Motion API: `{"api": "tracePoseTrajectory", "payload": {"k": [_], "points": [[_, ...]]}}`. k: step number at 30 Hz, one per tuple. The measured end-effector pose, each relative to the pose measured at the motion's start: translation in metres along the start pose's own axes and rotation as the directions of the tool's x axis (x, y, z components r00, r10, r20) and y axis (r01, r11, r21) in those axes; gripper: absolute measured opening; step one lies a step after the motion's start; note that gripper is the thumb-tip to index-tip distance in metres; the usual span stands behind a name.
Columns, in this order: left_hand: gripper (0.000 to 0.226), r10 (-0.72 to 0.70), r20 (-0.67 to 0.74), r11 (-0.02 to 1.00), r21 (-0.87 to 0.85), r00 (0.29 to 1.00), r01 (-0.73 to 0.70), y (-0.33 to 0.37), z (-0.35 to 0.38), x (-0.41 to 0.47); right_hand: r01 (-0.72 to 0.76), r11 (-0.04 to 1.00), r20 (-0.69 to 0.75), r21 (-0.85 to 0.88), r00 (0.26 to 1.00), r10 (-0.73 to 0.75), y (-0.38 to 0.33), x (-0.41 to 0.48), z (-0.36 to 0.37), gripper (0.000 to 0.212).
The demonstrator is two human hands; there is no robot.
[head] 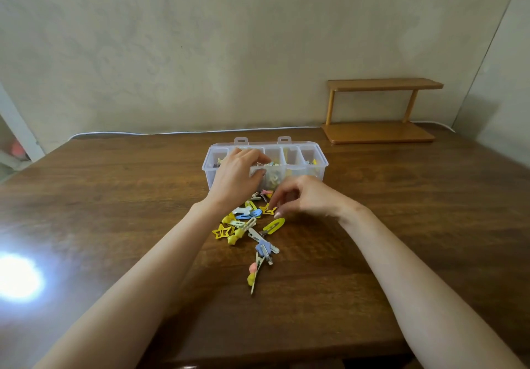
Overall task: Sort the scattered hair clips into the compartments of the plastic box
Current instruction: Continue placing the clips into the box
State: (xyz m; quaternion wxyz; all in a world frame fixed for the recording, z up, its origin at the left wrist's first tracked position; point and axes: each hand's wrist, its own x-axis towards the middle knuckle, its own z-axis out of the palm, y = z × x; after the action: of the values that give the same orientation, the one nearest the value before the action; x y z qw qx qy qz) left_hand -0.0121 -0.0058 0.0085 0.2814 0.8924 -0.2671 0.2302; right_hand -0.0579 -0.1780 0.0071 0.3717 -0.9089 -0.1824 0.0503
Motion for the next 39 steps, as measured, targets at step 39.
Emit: {"api": "tracePoseTrajectory", "payload": {"k": [39], "points": [[0.022, -0.060, 0.616, 0.989, -0.069, 0.786, 0.129, -0.013, -0.030, -0.029, 0.152, 0.988, -0.839, 0.008, 0.539, -0.076, 0.019, 0.010, -0.012, 0.021]]}}
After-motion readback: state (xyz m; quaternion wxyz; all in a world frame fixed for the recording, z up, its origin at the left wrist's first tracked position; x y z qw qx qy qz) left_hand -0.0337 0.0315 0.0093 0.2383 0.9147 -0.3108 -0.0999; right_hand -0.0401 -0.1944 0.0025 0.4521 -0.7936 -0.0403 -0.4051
